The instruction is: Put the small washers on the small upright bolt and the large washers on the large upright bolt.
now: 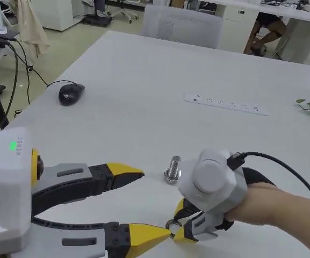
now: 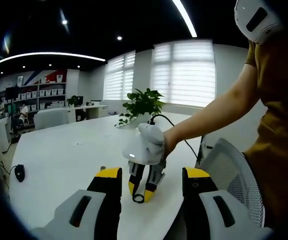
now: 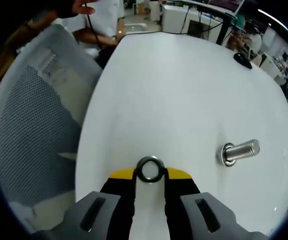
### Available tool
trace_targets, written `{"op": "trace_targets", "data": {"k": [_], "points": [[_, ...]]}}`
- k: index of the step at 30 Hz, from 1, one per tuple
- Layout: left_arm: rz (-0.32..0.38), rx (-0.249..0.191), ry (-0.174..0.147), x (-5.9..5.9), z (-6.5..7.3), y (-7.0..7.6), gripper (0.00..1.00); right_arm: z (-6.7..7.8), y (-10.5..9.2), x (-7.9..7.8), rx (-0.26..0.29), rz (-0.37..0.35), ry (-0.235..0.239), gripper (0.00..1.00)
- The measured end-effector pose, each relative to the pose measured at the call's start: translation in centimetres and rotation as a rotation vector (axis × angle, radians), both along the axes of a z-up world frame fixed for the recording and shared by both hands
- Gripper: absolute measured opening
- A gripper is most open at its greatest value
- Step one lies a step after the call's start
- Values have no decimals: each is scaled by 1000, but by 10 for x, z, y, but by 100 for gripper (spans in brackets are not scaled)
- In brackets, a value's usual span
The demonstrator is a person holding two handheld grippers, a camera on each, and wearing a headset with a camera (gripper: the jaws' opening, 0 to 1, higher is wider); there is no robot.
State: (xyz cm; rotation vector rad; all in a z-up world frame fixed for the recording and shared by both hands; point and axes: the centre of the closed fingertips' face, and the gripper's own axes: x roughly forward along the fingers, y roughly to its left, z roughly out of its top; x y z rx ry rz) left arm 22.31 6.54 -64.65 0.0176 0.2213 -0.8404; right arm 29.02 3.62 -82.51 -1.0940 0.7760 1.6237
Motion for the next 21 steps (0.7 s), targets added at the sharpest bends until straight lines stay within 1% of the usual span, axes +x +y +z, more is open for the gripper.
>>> {"op": "trace_targets", "data": {"k": [5, 10, 14, 16, 19, 21], "points": [[2, 0, 0, 2, 0, 0, 47, 5, -1, 4, 9, -1, -7, 21], [-4, 1, 4, 3, -1, -3, 47, 14, -1, 12, 16, -3, -24, 21], [-7, 0, 5, 4, -2, -4, 47, 27, -1, 22, 29, -5, -48, 21], [-10, 0, 6, 5, -2, -5, 47, 31, 0, 25, 32, -9, -48, 21], [-11, -1, 8, 6, -3, -5, 47, 41, 2, 33, 43, -10, -67, 21], [-11, 0, 10, 6, -3, -5, 47, 45, 3, 37, 50, -13, -71, 21]]}}
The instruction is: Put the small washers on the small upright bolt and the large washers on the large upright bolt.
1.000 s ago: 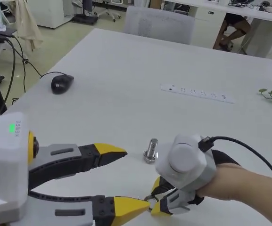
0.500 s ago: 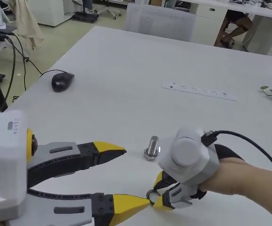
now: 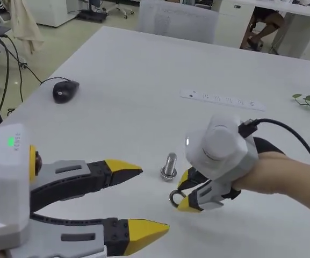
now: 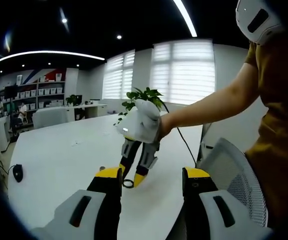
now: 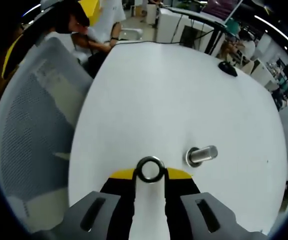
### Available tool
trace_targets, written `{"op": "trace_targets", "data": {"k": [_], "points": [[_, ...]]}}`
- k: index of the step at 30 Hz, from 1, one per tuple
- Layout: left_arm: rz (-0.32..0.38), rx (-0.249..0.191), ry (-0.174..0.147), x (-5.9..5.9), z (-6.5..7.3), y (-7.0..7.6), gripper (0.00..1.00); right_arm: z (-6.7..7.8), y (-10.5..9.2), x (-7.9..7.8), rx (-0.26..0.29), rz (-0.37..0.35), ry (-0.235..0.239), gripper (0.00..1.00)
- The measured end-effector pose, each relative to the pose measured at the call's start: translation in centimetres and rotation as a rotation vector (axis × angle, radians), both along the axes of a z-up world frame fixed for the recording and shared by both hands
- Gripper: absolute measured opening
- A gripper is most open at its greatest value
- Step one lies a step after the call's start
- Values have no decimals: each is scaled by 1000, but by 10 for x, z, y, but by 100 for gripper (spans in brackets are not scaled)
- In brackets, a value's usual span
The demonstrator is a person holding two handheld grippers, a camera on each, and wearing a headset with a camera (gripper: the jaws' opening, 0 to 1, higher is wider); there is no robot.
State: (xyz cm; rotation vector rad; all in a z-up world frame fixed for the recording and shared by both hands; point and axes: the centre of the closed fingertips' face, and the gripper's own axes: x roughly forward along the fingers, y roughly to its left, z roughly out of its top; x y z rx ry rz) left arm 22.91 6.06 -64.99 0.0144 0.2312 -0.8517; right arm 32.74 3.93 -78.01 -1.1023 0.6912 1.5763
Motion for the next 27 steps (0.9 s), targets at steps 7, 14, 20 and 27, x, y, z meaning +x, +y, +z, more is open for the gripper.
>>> {"op": "trace_targets", "data": {"k": [7, 14, 20, 27], "points": [[3, -3, 5, 1, -1, 0, 47, 13, 1, 18, 7, -7, -30, 21], [4, -12, 10, 3, -1, 0, 48, 29, 9, 37, 23, -12, -60, 21], [9, -11, 12, 5, -1, 1, 48, 37, 20, 50, 33, -9, -78, 21], [22, -16, 8, 6, 0, 5, 48, 36, 33, 61, 27, -11, -75, 22]]}}
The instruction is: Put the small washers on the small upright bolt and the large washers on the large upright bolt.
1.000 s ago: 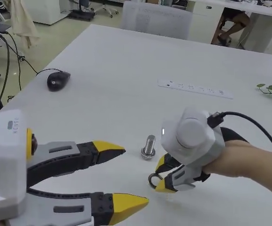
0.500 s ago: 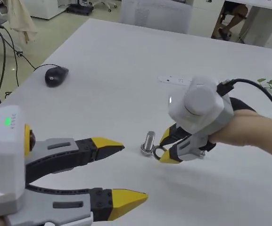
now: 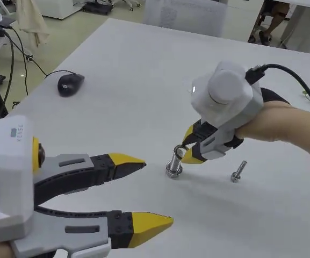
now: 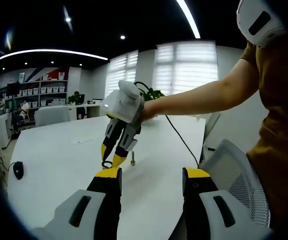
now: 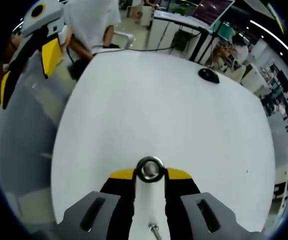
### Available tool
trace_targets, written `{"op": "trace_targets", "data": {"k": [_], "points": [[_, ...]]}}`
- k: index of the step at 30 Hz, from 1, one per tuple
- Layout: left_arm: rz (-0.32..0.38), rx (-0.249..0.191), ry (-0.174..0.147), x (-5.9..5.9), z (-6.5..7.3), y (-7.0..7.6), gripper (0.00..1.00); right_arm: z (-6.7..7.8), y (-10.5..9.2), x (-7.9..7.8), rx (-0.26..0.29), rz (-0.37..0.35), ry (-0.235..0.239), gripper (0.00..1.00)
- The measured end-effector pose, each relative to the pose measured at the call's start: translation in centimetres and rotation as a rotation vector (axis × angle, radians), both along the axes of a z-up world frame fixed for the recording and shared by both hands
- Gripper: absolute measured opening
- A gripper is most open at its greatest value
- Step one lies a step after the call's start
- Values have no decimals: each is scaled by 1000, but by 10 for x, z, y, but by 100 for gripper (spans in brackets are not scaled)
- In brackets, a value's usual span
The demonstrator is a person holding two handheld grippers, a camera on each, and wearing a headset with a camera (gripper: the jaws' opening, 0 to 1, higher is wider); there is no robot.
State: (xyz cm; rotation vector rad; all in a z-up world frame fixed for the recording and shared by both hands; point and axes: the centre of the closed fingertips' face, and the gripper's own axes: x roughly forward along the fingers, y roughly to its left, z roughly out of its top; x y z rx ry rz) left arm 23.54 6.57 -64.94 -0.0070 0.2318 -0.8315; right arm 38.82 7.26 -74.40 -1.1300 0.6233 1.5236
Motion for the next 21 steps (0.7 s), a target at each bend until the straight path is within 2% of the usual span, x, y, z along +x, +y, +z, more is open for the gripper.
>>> {"op": "trace_targets", "data": {"k": [7, 21], "points": [[18, -1, 0, 2, 0, 6, 48, -6, 5, 1, -21, 14, 13, 22], [16, -1, 3, 5, -1, 6, 48, -14, 1, 6, -58, 24, 14, 22]]}}
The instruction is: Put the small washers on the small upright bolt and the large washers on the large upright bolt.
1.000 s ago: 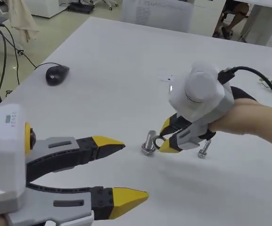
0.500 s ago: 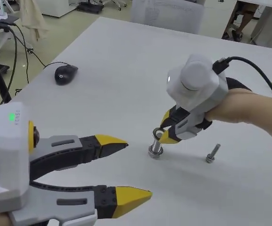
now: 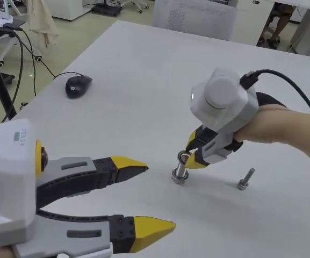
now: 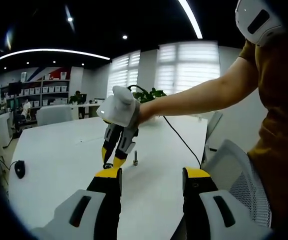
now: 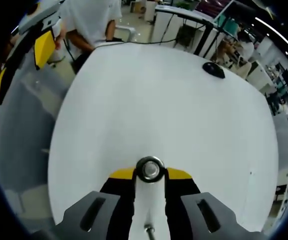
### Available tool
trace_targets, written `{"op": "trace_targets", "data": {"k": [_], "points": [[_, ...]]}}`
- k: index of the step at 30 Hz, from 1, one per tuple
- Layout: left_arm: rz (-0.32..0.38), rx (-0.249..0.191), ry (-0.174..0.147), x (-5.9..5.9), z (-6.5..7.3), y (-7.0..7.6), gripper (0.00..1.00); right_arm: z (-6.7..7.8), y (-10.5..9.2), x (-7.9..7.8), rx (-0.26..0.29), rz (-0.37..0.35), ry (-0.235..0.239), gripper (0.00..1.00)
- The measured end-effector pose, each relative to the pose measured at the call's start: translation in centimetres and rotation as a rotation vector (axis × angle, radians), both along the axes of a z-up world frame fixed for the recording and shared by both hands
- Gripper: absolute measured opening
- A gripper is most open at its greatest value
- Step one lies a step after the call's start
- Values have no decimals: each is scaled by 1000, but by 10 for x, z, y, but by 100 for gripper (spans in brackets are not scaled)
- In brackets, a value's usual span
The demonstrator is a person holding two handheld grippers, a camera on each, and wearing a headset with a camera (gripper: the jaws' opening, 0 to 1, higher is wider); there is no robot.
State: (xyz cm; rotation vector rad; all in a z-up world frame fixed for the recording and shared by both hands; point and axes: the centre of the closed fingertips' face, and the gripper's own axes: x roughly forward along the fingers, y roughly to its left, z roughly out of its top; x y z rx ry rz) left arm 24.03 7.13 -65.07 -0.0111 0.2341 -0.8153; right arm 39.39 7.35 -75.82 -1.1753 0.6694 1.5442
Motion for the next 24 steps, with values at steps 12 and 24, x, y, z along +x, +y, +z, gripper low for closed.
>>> {"op": "trace_targets", "data": {"k": [12, 24], "points": [[7, 2, 2, -1, -2, 3, 48, -19, 1, 3, -27, 6, 8, 22], [22, 1, 19, -1, -8, 6, 48, -35, 1, 3, -25, 1, 28, 22]]}}
